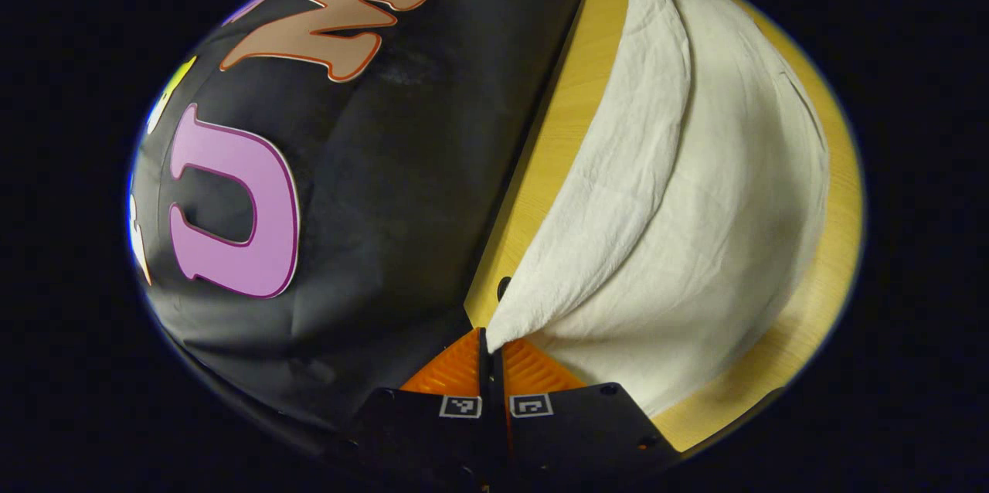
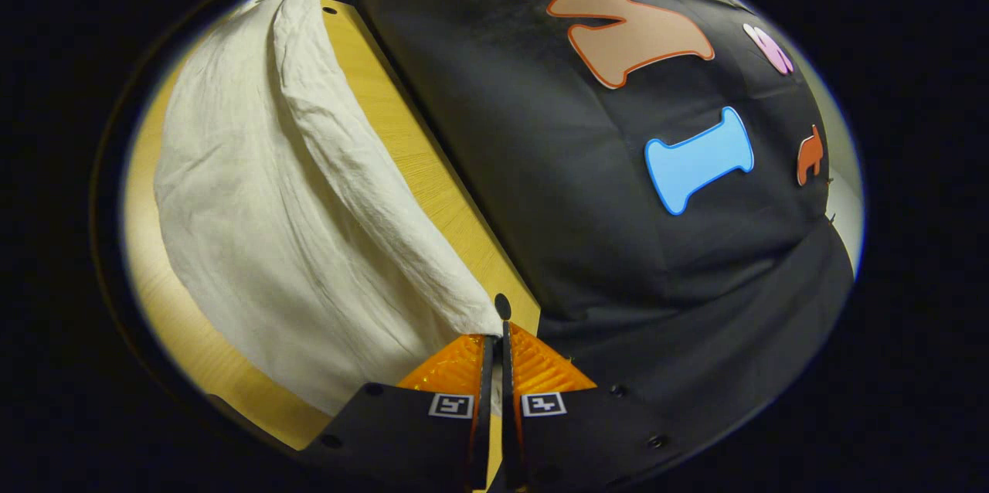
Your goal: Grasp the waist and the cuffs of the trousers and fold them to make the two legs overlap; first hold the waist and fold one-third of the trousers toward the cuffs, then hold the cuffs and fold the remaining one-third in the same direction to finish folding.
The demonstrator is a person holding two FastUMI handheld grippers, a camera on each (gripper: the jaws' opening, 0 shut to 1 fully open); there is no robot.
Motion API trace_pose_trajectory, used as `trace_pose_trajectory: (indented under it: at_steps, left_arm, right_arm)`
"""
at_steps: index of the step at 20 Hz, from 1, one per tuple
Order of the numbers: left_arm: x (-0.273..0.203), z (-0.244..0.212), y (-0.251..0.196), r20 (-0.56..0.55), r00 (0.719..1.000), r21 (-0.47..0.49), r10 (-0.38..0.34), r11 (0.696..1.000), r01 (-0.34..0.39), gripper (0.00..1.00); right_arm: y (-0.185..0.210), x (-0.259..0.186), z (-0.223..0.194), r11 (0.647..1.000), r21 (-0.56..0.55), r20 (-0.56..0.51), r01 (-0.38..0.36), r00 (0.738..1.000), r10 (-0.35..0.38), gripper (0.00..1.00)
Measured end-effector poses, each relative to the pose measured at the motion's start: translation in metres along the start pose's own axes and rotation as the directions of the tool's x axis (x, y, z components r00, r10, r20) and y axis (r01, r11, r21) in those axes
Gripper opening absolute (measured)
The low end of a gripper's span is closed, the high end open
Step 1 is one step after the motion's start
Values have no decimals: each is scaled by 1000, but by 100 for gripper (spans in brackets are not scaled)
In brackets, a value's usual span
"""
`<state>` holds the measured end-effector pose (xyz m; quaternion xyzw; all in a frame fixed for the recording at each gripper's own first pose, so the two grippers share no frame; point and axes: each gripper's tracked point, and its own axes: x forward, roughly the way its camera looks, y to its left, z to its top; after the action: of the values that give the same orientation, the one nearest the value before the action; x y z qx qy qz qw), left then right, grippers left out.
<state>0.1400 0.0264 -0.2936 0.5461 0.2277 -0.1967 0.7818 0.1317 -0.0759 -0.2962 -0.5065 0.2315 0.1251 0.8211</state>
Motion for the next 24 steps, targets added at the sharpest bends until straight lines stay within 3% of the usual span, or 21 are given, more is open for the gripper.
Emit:
trace_pose_trajectory:
  at_steps: [4, 7, 8, 9, 12, 14, 17, 21, 24]
  left_arm:
    - [30, -2, -10, 4, 1000, -23, -11, 1000, 11, 0]
    - [44, -6, -22, 0, 999, -32, -33, 999, 33, 0]
    - [46, -4, -27, 4, 999, -47, -44, 998, 44, 0]
    - [43, -1, -29, 20, 999, -72, -48, 996, 50, 4]
    - [29, 9, -22, 65, 998, -170, -5, 985, 16, 100]
    - [14, 15, -16, 69, 997, -230, 27, 973, -11, 94]
    - [-13, 24, -16, 78, 995, -335, 64, 942, -35, 94]
    - [-45, 35, -21, 82, 992, -493, 95, 869, -42, 94]
    - [-62, 41, -34, 94, 993, -618, 78, 786, -4, 95]
  right_arm:
    - [12, 25, 1, 999, 26, -55, 28, 998, -27, 12]
    - [26, 42, -1, 996, 80, -87, 35, 996, -28, 6]
    - [30, 39, -2, 993, 112, -99, 28, 995, -17, 17]
    - [32, 39, -1, 990, 141, -104, 31, 994, -16, 38]
    - [22, 26, -6, 967, 249, -118, 59, 993, -30, 100]
    - [20, 14, -14, 928, 366, -141, 73, 990, -22, 98]
    - [20, -8, -32, 829, 552, -182, 89, 983, 15, 100]
    - [28, -27, -63, 743, 660, -230, 112, 971, 58, 98]
    - [36, -37, -78, 665, 737, -245, 123, 965, 93, 98]
